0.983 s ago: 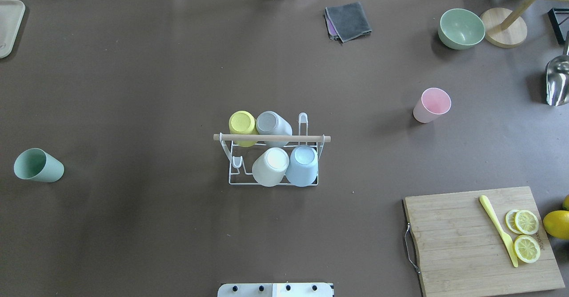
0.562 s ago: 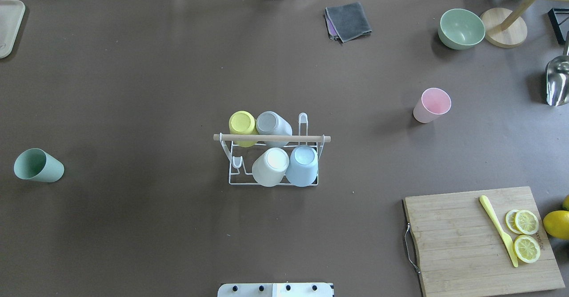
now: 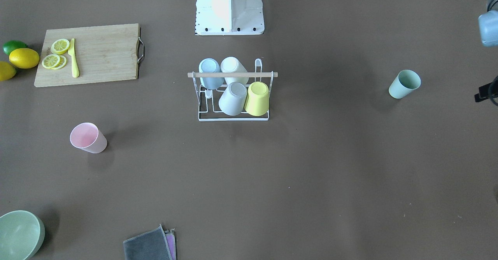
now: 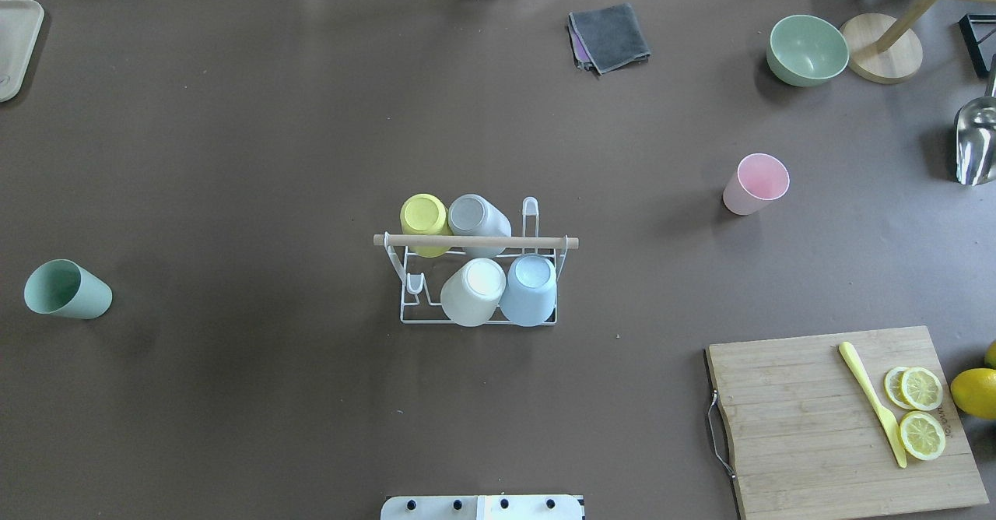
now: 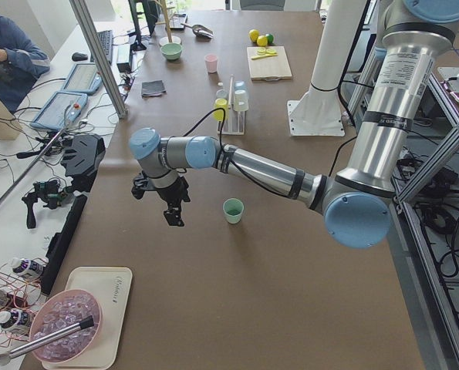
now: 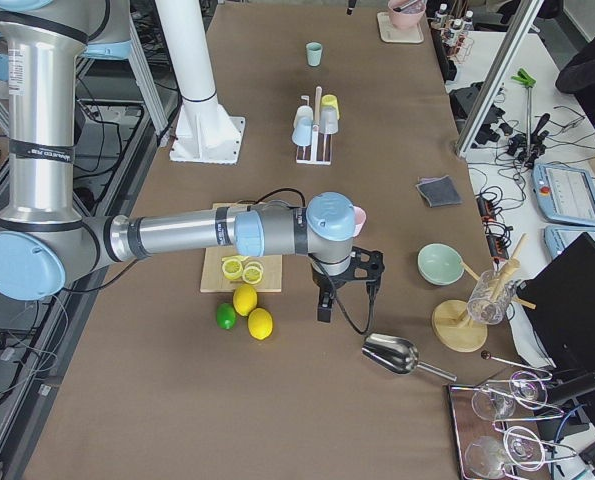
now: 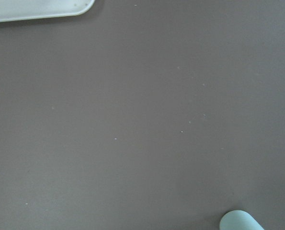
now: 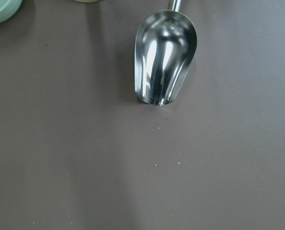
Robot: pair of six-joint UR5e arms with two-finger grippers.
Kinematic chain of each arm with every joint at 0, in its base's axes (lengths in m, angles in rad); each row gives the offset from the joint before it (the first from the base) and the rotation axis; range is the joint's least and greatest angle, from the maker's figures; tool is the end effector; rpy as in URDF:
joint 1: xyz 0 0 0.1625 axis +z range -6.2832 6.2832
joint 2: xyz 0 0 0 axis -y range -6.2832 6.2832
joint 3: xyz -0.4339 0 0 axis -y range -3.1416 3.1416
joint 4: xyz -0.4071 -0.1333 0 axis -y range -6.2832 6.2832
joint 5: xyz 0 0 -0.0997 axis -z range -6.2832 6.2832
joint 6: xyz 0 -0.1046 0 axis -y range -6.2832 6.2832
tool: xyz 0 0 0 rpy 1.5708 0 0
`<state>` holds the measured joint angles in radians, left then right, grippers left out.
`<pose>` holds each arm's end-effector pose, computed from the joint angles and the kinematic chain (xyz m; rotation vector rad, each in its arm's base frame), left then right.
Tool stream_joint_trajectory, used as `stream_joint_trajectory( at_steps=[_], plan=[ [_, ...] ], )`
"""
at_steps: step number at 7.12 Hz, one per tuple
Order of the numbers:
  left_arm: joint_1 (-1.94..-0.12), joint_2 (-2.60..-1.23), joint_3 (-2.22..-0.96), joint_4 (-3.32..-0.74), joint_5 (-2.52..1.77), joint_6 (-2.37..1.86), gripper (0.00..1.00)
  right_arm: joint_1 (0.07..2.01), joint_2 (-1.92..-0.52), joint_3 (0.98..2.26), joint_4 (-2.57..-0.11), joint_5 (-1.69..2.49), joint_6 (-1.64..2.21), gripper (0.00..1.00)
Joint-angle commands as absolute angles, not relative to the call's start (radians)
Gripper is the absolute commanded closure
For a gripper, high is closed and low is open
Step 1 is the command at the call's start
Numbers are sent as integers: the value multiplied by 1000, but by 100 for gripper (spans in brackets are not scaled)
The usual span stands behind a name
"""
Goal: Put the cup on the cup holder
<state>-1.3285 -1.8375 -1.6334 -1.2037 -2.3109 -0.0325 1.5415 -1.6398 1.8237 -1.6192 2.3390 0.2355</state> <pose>0.0821 -0.5939 0.5304 -0.1373 0.7292 0.1861 0.0466 -0.4808 0.5820 0.0264 -0.7779 0.1437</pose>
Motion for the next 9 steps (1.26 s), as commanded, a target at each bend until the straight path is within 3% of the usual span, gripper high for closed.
stream_joint_trajectory(
  at_steps=[1,3,6,9],
  plan=[
    [-1215,-1862,-1617,-1203,-2306,-32,2,1426,-1531,1824,-1618,2330,241,0],
    [-1158,-1894,-1544,-1201,-2304,-32,2,1303,-1423,1792,-1618,2297,247,0],
    [-1112,-2028,-1491,-919,-2293,20,2,1186,-1261,1737,-1620,2266,408,0],
    [-1039,-2068,-1398,-862,-2166,197,2,1169,-1061,1521,-1673,2319,410,0]
  ],
)
